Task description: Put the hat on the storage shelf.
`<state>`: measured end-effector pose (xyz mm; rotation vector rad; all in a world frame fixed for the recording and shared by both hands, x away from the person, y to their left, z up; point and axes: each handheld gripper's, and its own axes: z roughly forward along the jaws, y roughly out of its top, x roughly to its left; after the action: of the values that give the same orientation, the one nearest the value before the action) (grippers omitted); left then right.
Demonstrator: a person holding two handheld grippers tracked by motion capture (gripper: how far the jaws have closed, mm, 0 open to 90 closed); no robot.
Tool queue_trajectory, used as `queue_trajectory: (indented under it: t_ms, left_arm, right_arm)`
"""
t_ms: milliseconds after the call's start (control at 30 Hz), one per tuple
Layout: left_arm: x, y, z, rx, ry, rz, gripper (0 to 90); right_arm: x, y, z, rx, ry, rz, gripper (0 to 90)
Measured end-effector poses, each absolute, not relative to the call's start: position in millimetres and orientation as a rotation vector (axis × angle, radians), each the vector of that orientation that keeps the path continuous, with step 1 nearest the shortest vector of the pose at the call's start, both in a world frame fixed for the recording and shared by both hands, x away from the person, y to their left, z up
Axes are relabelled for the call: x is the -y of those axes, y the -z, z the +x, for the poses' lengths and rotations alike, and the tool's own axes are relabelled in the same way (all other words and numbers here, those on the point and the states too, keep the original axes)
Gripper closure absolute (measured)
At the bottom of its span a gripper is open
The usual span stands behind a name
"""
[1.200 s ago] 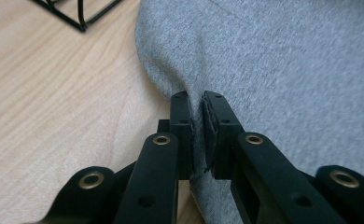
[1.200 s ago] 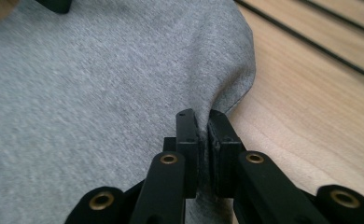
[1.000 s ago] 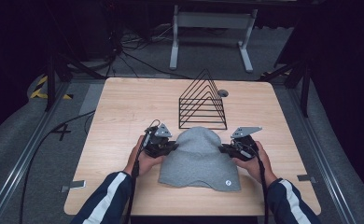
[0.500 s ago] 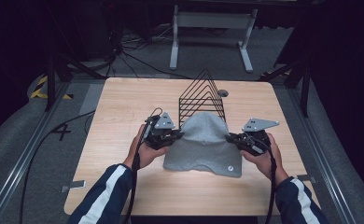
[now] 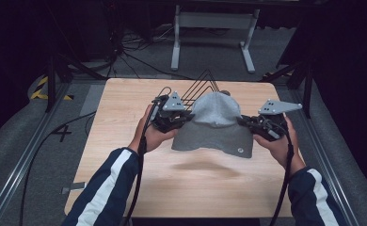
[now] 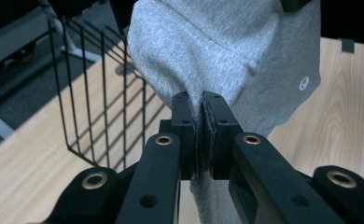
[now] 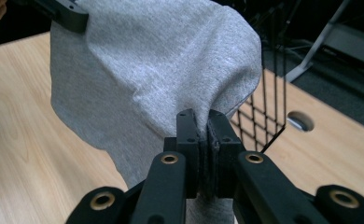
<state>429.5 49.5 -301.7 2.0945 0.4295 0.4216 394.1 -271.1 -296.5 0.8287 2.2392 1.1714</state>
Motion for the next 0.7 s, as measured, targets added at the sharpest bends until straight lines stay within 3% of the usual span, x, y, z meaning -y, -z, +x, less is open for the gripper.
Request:
queue_trajectory:
  t_ms: [500,700]
  left_arm:
    - [-47,208,466,-0.371,-0.465,2.113,84.3]
    - [-47,188,488,-0.399,-0.526,2.096,84.3]
  right_arm:
    - [267,199,426,-2.169,-1.126,0.737,85.2]
    - [260,177,453,-2.123,-1.101,0.722,85.2]
